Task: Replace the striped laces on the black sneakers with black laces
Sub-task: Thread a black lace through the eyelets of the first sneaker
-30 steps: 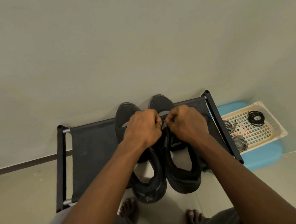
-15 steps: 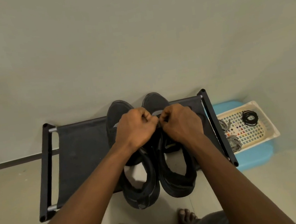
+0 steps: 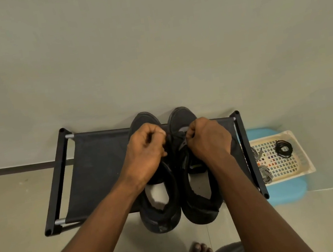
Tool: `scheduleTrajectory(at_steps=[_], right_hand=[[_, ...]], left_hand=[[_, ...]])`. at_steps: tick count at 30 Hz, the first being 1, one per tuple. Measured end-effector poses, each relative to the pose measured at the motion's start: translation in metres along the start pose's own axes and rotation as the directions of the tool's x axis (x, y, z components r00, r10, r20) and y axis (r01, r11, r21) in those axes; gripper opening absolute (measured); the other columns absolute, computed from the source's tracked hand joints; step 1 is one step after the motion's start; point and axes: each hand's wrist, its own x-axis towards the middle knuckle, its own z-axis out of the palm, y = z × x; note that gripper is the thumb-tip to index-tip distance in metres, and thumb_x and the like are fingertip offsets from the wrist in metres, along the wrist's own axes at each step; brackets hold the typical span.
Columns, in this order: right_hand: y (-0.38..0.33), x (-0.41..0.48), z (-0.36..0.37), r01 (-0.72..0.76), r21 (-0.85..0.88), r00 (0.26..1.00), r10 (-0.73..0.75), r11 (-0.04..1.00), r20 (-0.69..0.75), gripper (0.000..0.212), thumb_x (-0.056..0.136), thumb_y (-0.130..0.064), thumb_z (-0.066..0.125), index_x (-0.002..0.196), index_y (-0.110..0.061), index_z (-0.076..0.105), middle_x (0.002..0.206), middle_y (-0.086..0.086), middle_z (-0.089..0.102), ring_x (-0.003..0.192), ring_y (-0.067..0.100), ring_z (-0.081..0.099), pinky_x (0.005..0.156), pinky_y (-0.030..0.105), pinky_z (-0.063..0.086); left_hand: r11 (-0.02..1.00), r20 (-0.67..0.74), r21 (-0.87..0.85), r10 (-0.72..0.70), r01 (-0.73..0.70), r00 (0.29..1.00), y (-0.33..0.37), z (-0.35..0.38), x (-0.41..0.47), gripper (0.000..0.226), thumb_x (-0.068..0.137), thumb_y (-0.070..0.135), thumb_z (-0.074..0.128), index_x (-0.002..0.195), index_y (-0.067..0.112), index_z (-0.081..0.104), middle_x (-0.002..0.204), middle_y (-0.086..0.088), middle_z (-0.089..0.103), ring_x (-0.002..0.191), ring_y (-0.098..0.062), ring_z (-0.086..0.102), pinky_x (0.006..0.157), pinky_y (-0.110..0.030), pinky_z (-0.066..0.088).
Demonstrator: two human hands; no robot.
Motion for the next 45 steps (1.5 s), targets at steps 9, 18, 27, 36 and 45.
scheduleTrajectory(at_steps=[9, 18, 27, 36, 45], right_hand=[[0.009, -0.027, 0.0, -0.037, 0.343, 0.998, 0.049, 0.939, -0.025, 0.003, 0.086, -0.023, 0.071, 0.087, -0.025, 0.073, 0.079, -0.007, 0.07, 0.078, 0.016, 0.067, 0.065, 0.028, 0.051], [0.013, -0.047, 0.017, 0.013, 0.348, 0.985, 0.048, 0.938, -0.166, 0.021, 0.082, -0.026, 0.078, 0.103, -0.022, 0.073, 0.081, -0.008, 0.066, 0.076, 0.013, 0.064, 0.074, 0.038, 0.058], [0.028, -0.028, 0.007, -0.096, 0.458, 0.991, 0.129, 0.884, -0.041, 0.021, 0.078, -0.025, 0.086, 0.093, -0.024, 0.07, 0.073, -0.009, 0.064, 0.074, 0.008, 0.065, 0.079, 0.034, 0.059], [0.027, -0.027, 0.001, -0.1, 0.461, 0.994, 0.112, 0.882, 0.002, 0.029, 0.078, -0.03, 0.087, 0.098, -0.018, 0.07, 0.078, -0.006, 0.064, 0.08, 0.012, 0.066, 0.078, 0.03, 0.055], [0.032, -0.023, 0.009, -0.084, 0.427, 0.996, 0.092, 0.9, 0.002, 0.026, 0.077, -0.034, 0.086, 0.092, -0.026, 0.066, 0.078, -0.007, 0.063, 0.074, 0.008, 0.062, 0.066, 0.025, 0.049]], left_hand=[[0.992, -0.037, -0.113, -0.053, 0.048, 0.998, 0.002, 0.006, 0.013, 0.011, 0.1, 0.021, 0.058, 0.09, 0.016, 0.057, 0.075, 0.004, 0.064, 0.064, -0.015, 0.058, 0.067, -0.036, 0.058], [0.668, 0.151, 0.711, 0.157, -0.217, 0.976, -0.005, 0.004, 0.009, 0.014, 0.095, 0.028, 0.069, 0.104, 0.021, 0.077, 0.09, -0.001, 0.076, 0.086, -0.022, 0.071, 0.074, -0.034, 0.056], [0.957, -0.097, 0.247, 0.178, -0.149, 0.979, -0.006, 0.012, 0.023, 0.019, 0.087, 0.025, 0.066, 0.069, 0.023, 0.065, 0.063, 0.006, 0.063, 0.06, -0.01, 0.059, 0.059, -0.031, 0.049], [0.744, -0.234, -0.661, -0.08, -0.098, 0.969, 0.016, -0.013, 0.028, 0.019, 0.089, 0.017, 0.048, 0.07, 0.013, 0.051, 0.09, -0.011, 0.074, 0.047, -0.011, 0.037, 0.051, -0.026, 0.046], [0.847, 0.071, 0.503, 0.155, -0.17, 0.985, -0.001, 0.009, 0.029, 0.026, 0.092, 0.04, 0.071, 0.116, 0.032, 0.064, 0.092, 0.01, 0.069, 0.084, -0.014, 0.067, 0.076, -0.035, 0.055]])
